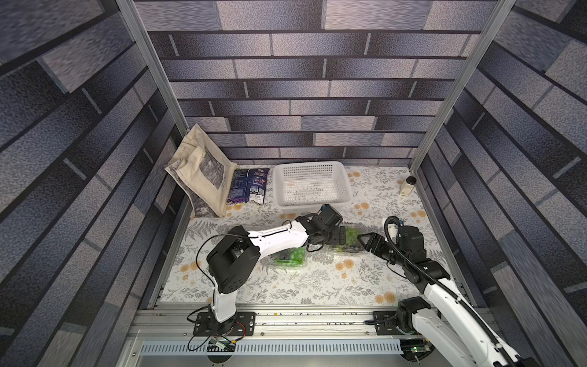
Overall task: Pack grapes into containers
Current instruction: Adjust the packing box at the center of the board.
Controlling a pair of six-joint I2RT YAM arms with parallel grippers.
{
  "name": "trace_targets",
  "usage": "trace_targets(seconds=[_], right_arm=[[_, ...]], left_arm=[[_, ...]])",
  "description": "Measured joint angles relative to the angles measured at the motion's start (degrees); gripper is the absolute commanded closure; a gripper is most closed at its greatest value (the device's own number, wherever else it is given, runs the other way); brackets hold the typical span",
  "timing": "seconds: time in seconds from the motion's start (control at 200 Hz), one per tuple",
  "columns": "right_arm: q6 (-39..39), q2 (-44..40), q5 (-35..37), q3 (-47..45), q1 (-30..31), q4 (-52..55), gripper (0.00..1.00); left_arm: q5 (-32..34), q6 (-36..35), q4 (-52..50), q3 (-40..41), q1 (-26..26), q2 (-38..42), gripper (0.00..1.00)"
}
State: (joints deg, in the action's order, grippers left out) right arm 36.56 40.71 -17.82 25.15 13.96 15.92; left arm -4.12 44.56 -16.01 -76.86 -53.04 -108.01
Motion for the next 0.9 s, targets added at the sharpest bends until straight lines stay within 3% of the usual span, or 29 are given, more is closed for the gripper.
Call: trace_targets(seconds=[0.296, 0.471, 0.526, 0.631, 0.776, 0.902], right_arm=[[-1.8, -2.2, 1.7, 2.1, 0.0, 5.5, 0.33], [-2.6, -0.8, 1.0, 3.6, 0.0, 5.7, 0.36], [-2.9, 0.0, 0.3, 3.9, 0.0, 5.1, 0.45], [-3.6, 2.2, -1.3, 4.2, 0.0, 3.8, 0.75], [-3.7, 6.1, -2.6, 5.0, 0.9, 1.4, 1.0], [-3.6, 10.2, -3.3, 5.3, 2.2, -1.9, 1.0]], left_arm=[[-2.1, -0.7, 3.6, -2.6, 1.5, -3.0, 0.07], [-2.1, -0.7, 6.1, 4.8, 2.4, 2.0, 0.07], [-2.1, -0.6, 6.6, 7.9, 2.5, 4.8, 0.07], [-2.1, -0.1, 9.5, 13.4, 2.6, 10.0, 0.11], [-1.9, 1.4, 14.8, 19.9, 2.0, 14.9, 0.19], [-1.4, 3.9, 20.1, 25.2, 0.8, 16.7, 0.3]])
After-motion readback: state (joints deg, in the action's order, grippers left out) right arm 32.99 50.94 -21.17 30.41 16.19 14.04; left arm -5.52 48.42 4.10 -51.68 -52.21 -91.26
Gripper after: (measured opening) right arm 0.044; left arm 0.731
